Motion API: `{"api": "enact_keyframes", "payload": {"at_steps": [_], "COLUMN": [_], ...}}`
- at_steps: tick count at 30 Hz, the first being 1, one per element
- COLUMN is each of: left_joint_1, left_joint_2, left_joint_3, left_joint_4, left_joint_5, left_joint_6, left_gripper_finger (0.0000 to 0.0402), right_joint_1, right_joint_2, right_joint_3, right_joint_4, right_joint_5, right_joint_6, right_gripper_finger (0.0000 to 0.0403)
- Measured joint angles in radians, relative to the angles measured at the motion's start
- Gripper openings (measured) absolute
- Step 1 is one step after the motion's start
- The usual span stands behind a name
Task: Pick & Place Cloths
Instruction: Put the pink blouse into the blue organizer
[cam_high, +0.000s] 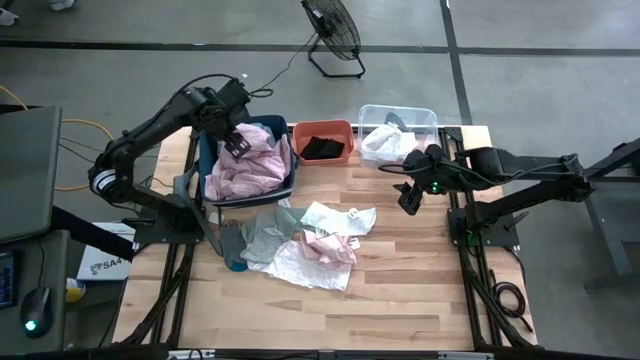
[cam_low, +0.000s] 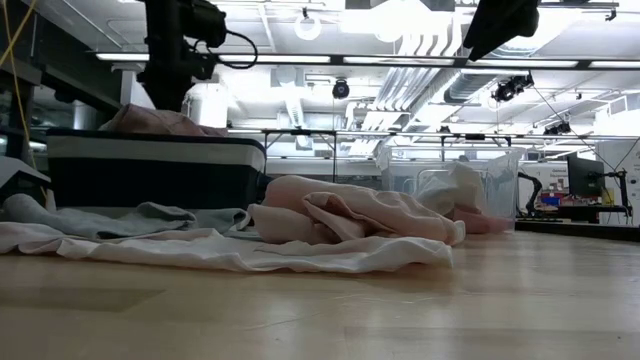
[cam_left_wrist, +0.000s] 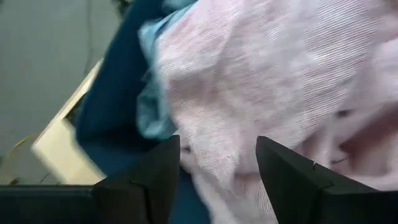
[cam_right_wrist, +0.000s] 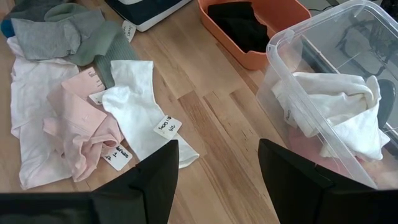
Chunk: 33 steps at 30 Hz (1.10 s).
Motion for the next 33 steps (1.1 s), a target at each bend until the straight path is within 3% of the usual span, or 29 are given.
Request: {"api": "enact_keyframes", "payload": {"at_steps": [4,9,13,19,25,33], "left_joint_1": [0.000,-0.001,-0.029,-0.117,-0.281,-0.510], "left_joint_2": [0.000,0.000,-0.013,-0.032,-0.033,-0.033], "left_joint_3": [0.061,0.148,0.172,0.172,0.166,0.017], "left_joint_4": [-0.016,-0.052,-0.080,-0.156,-0.226,-0.164], "left_joint_5": [-0.121,-0.152,-0.083,0.076,0.182,0.169], "left_joint_6": [-0.008,-0.057,-0.062,-0.040,-0.035,-0.096], "left_gripper_finger": [0.0209,0.0203,0.0151,0.0014,0.0002,0.0001], "right_joint_1": [0.000,0.000,0.000,0.000,0.000,0.000], "right_joint_2": [0.000,0.000,0.000,0.000,0.000,0.000], "right_joint_3": [0.000,0.000,0.000,0.000,0.000,0.000], "right_joint_4": [0.000,0.000,0.000,0.000,0.000,0.000], "right_joint_5": [0.000,0.000,0.000,0.000,0.001,0.001], "right_joint_6": [0.000,0.000,0.000,-0.002,-0.003,-0.003], "right_gripper_finger": [0.0212,0.0212,0.0212,0.0212,0.0212,0.0212]}}
